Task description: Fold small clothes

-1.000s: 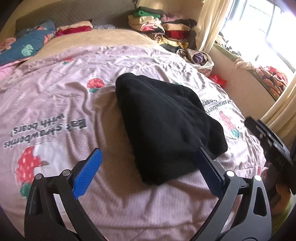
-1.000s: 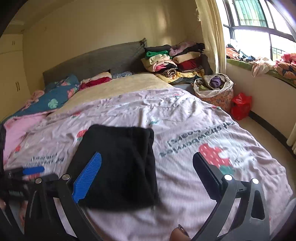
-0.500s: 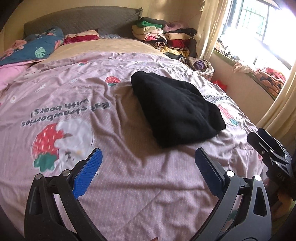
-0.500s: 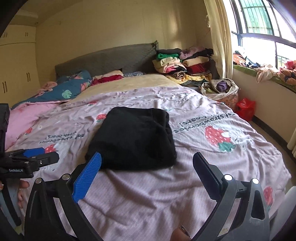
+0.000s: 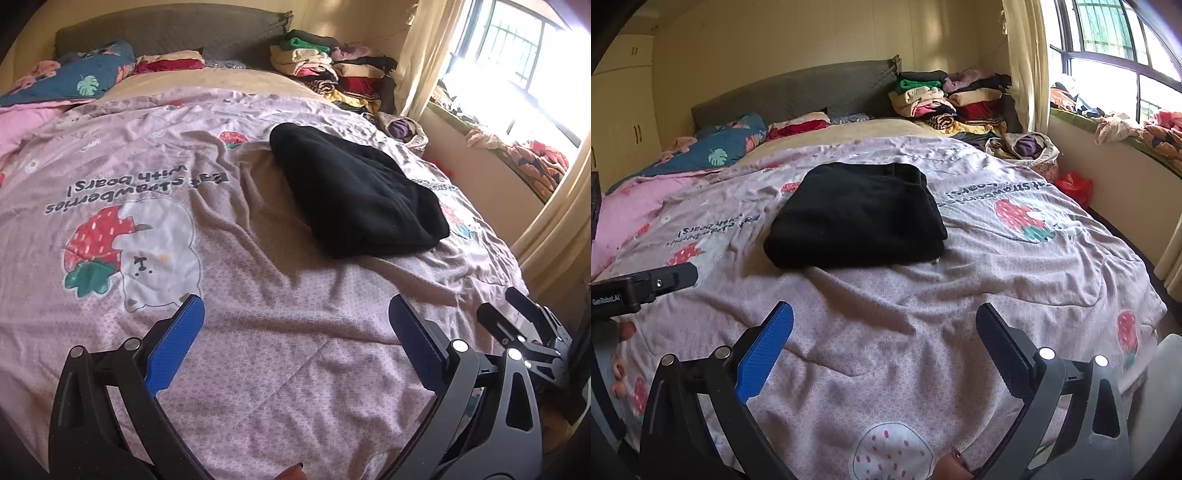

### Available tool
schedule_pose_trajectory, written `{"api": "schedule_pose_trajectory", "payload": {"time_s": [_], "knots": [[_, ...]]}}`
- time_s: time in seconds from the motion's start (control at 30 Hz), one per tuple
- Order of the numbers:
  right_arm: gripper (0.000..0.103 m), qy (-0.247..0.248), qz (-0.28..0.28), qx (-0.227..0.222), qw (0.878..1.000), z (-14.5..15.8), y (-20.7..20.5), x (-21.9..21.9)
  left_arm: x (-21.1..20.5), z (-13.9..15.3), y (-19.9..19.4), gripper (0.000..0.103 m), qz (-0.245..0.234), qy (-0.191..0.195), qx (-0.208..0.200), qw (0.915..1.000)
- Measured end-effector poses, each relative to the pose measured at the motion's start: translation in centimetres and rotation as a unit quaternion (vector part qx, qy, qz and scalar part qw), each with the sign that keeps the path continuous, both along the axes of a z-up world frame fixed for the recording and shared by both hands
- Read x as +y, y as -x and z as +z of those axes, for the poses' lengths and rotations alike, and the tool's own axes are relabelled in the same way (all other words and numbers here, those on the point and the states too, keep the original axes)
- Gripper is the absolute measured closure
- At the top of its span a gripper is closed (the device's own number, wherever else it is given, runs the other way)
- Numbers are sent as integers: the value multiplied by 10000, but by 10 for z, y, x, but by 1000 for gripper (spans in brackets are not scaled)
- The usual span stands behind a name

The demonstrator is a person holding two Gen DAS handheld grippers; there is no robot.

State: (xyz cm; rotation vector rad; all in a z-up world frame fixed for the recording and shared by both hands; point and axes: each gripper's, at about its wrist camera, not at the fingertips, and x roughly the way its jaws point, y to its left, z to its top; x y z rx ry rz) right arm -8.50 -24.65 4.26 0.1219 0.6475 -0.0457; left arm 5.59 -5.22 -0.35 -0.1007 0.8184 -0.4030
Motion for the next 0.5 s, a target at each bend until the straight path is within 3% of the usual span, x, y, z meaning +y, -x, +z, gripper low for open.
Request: {"api": "schedule_pose_trajectory", "payload": {"time_s": [0.27, 0.5], "knots": [[4, 83, 1, 161, 9998, -3, -5, 1, -2, -7, -2, 9, 66, -241, 107, 9996], [4, 96, -4, 167, 9998, -2, -7, 0, 0, -7, -2, 9, 77, -218, 132, 9996]]}}
